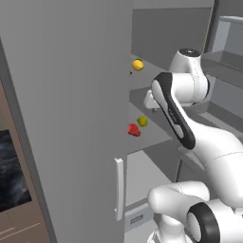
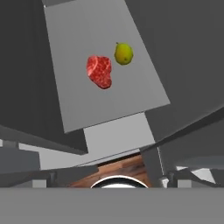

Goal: Take the kiwi and lemon from the highest rack and move them to the second highest rack where the steak and pear are located, to maximize freezer space. Close the freezer door after rearranging.

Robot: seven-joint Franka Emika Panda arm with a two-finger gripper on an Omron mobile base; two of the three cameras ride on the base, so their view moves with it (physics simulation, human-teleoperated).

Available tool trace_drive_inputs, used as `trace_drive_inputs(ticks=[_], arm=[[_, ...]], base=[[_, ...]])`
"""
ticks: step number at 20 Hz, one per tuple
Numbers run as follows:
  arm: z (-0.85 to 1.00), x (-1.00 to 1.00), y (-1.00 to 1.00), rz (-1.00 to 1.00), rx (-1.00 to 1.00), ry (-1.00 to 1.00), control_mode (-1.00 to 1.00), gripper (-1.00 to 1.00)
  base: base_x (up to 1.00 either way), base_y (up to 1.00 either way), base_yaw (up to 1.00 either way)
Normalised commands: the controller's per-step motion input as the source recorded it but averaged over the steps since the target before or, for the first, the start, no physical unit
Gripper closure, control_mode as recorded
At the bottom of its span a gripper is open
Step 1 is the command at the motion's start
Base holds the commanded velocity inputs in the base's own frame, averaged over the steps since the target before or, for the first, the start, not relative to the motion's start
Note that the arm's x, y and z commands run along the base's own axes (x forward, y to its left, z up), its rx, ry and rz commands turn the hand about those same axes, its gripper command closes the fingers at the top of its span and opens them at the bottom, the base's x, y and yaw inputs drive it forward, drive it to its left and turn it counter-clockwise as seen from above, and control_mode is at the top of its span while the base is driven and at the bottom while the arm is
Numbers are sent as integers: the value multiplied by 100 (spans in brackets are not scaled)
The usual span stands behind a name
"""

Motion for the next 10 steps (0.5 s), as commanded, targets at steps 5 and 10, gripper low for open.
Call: trace_drive_inputs(ticks=[5,10], arm=[[6,16,-1,3,3,-5,-100,-100],[38,27,14,0,0,-42,-100,-100]], base=[[28,0,11],[0,0,0]])
